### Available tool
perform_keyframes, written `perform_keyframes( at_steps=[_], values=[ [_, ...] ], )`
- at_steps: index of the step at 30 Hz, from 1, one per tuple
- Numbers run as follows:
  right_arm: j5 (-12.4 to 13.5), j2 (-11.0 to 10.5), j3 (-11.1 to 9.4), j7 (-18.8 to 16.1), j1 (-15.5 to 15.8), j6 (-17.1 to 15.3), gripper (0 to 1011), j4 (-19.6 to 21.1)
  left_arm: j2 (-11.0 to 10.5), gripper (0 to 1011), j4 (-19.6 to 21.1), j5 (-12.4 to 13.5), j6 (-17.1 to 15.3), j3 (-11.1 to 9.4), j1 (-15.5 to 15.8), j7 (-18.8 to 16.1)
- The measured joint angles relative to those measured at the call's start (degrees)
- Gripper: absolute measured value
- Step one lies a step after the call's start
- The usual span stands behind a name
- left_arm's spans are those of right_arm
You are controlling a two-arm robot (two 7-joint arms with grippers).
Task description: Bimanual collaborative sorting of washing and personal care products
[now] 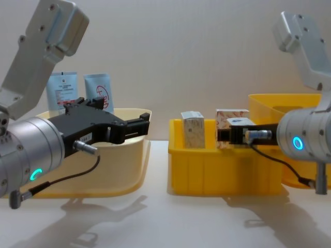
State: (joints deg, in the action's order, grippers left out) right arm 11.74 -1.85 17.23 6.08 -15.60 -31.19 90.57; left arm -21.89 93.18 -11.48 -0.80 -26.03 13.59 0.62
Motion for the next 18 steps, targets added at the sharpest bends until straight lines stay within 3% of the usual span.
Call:
perform_keyframes(
  at_steps=[4, 10, 18],
  values=[
    [-0.06, 0.05, 0.02, 0.00, -0.11, -0.02, 559, -0.18, 0.00, 1003, 0.00, 0.00, 0.00, 0.00, 0.00, 0.00],
    [-0.16, 0.09, 0.06, 0.00, -0.25, -0.05, 435, -0.37, 0.00, 1003, 0.00, 0.00, 0.00, 0.00, 0.00, 0.00],
    [-0.25, 0.13, 0.06, -0.01, -0.31, -0.08, 413, -0.47, 0.00, 1003, 0.00, 0.00, 0.00, 0.00, 0.00, 0.00]
  ],
)
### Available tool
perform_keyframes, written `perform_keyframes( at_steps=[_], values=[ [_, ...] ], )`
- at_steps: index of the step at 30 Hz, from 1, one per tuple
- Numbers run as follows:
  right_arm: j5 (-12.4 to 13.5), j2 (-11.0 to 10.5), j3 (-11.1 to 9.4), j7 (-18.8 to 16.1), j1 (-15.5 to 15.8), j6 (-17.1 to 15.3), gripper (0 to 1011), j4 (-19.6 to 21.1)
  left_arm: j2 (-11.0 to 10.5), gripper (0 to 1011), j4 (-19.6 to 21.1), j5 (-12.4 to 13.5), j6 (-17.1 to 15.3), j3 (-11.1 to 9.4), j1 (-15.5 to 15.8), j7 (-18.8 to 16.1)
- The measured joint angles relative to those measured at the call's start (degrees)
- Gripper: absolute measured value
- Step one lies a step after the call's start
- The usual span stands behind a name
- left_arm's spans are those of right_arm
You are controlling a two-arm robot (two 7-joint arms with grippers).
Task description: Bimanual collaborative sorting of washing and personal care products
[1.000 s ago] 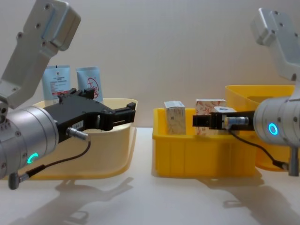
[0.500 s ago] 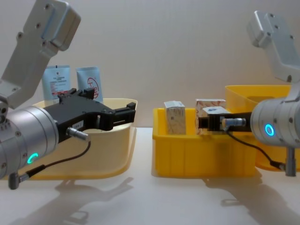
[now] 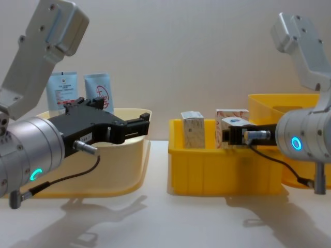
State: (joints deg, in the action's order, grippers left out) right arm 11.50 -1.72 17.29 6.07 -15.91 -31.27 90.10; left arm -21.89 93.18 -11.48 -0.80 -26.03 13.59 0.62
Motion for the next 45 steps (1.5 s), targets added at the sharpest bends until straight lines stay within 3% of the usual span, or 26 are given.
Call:
perform_keyframes(
  at_steps=[5, 22, 32, 45],
  values=[
    [-0.08, -0.16, -0.02, -0.41, 0.02, 0.42, 413, 0.16, 0.00, 1003, 0.00, 0.00, 0.00, 0.00, 0.00, 0.00],
    [0.45, -2.12, -1.78, -4.90, -0.22, 7.90, 413, 3.69, 0.00, 1003, 0.00, 0.00, 0.00, 0.00, 0.00, 0.00],
    [2.00, -2.94, -5.92, -6.86, -2.42, 12.88, 413, 5.58, 0.00, 1003, 0.00, 0.00, 0.00, 0.00, 0.00, 0.00],
    [1.37, -3.39, -10.69, -4.72, -5.43, 14.83, 413, 4.71, 0.00, 1003, 0.00, 0.00, 0.00, 0.00, 0.00, 0.00]
  ],
)
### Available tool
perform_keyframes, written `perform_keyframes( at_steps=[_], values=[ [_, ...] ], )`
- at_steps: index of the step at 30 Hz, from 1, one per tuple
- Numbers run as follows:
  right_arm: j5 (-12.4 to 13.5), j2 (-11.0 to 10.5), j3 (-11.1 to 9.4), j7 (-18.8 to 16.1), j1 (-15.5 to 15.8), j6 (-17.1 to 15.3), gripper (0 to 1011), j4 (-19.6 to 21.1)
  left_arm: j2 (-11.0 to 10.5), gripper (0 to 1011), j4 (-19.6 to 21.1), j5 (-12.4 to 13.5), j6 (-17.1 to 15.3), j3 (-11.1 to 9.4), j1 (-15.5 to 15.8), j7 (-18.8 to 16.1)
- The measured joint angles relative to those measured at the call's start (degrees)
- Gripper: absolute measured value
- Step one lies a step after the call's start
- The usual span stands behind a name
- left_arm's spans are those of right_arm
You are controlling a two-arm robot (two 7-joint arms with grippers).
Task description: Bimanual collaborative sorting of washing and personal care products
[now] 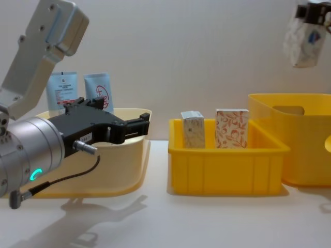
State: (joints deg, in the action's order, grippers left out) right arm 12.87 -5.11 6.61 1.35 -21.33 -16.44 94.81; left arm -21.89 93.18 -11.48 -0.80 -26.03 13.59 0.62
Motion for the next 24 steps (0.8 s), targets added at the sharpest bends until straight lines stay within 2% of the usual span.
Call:
perform_keyframes(
  at_steps=[7, 9, 18, 24],
  values=[
    [-1.37, -0.38, -2.16, 2.41, -1.72, -1.63, 413, -1.94, 0.00, 1003, 0.00, 0.00, 0.00, 0.00, 0.00, 0.00],
    [-1.93, -0.57, -2.81, 3.22, -2.37, -2.97, 413, -2.88, 0.00, 1003, 0.00, 0.00, 0.00, 0.00, 0.00, 0.00],
    [-2.93, -1.06, -3.97, 4.32, -4.05, -7.17, 413, -6.13, 0.00, 1003, 0.00, 0.00, 0.00, 0.00, 0.00, 0.00],
    [-3.26, -1.23, -4.30, 4.45, -4.76, -8.76, 434, -7.72, 0.00, 1003, 0.00, 0.00, 0.00, 0.00, 0.00, 0.00]
  ],
)
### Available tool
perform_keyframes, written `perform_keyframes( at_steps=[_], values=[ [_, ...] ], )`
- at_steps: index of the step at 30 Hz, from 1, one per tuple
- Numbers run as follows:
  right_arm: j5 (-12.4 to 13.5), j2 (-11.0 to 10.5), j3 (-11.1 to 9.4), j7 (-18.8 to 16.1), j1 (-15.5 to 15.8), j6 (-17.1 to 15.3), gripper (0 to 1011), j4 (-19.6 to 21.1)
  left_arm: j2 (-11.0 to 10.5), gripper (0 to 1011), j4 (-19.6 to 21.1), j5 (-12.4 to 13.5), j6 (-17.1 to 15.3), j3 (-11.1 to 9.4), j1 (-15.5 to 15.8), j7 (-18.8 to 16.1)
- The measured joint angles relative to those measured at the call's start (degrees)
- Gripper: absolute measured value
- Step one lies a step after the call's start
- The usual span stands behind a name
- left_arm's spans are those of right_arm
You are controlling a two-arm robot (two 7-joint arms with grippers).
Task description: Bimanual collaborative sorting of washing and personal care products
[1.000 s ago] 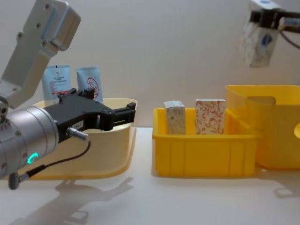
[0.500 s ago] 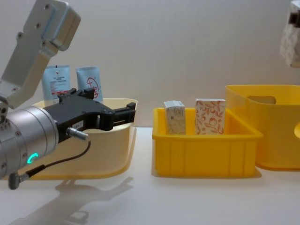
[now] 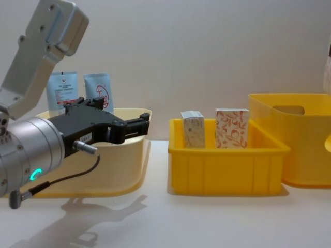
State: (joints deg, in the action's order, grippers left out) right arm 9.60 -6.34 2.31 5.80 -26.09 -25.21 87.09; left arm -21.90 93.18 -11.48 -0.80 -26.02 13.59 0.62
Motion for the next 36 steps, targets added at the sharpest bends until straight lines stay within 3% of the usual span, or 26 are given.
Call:
perform_keyframes(
  at_steps=[6, 10, 20, 29, 36],
  values=[
    [-0.23, -0.12, -0.23, 0.12, -0.49, -1.18, 587, -1.20, 0.00, 1003, 0.00, 0.00, 0.00, 0.00, 0.00, 0.00],
    [-0.36, -0.18, -0.37, 0.18, -0.75, -1.76, 752, -1.78, 0.00, 1004, 0.00, 0.00, 0.00, 0.00, 0.00, 0.00],
    [-0.53, -0.23, -0.51, 0.22, -1.04, -2.48, 1000, -2.44, 0.00, 1003, 0.00, 0.00, 0.00, 0.00, 0.00, 0.00],
    [-0.16, -0.64, -0.98, -1.14, -0.57, -1.65, 1001, -1.94, 0.00, 1003, 0.00, 0.00, 0.00, 0.00, 0.00, 0.00],
    [2.47, -2.28, -2.55, -6.06, 1.28, 0.35, 1001, 0.50, 0.00, 1003, 0.00, 0.00, 0.00, 0.00, 0.00, 0.00]
  ],
)
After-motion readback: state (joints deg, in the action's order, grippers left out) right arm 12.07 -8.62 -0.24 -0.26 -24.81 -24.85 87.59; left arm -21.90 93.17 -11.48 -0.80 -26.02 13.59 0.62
